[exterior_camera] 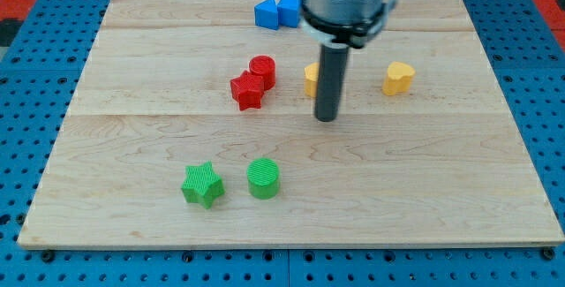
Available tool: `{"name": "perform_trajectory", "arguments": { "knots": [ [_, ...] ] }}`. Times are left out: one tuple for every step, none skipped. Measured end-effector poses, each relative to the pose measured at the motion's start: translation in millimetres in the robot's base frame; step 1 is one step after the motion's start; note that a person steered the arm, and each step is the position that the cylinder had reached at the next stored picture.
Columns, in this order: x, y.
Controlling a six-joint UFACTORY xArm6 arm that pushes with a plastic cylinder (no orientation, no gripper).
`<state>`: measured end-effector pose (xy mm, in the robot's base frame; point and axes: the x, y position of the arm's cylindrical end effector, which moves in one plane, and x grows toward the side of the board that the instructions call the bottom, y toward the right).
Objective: Move the yellow blocks right to the red blocks
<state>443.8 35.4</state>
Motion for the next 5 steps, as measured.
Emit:
{"name": "perform_trajectory", "arguments": {
  "knots": [
    [-11,-45],
    [-40,-51],
    [-53,-35],
    [-53,4],
    [-53,65]
  ]
}}
